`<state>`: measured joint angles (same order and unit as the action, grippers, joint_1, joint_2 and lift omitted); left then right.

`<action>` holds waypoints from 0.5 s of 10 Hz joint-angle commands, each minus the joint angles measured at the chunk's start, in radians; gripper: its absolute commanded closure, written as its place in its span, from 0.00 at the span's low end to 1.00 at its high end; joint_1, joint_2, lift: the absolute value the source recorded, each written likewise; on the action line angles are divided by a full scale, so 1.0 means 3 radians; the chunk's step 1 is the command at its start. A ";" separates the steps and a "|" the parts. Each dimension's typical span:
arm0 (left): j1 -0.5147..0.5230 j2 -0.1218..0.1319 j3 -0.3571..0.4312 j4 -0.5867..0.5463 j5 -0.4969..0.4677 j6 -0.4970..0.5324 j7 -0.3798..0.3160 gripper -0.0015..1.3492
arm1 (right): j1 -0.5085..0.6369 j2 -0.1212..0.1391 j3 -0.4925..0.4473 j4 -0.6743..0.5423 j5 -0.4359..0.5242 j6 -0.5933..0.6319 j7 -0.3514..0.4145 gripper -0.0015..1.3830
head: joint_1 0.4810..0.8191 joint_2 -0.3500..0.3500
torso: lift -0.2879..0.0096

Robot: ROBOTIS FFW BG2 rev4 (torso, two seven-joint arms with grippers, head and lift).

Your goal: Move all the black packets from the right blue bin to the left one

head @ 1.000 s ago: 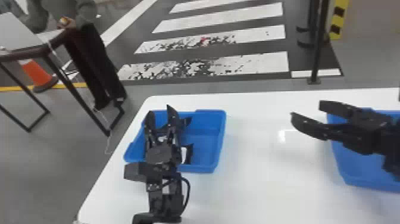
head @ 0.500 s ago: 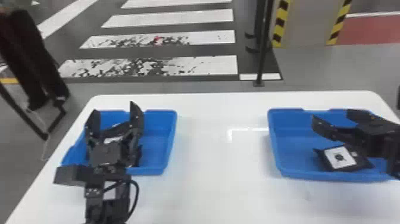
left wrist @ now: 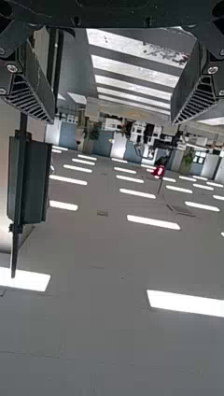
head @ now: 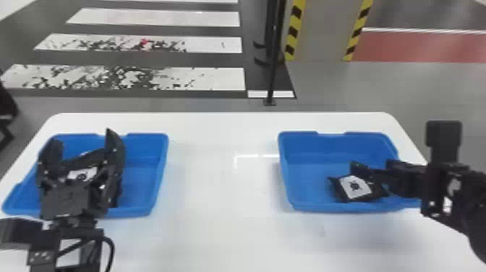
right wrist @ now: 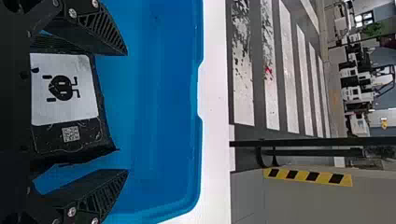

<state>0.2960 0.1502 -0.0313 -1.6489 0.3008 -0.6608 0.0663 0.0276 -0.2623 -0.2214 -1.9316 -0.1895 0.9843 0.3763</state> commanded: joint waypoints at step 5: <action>0.0036 -0.0005 0.0051 -0.0014 -0.0006 0.0018 -0.0006 0.11 | -0.0035 -0.0041 0.0107 0.0037 0.0067 0.0392 0.0029 0.10 | 0.63 0.48 | 0.40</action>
<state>0.3047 0.1488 -0.0193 -1.6531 0.2999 -0.6542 0.0651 0.0263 -0.2706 -0.1940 -1.9310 -0.1717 1.0915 0.3846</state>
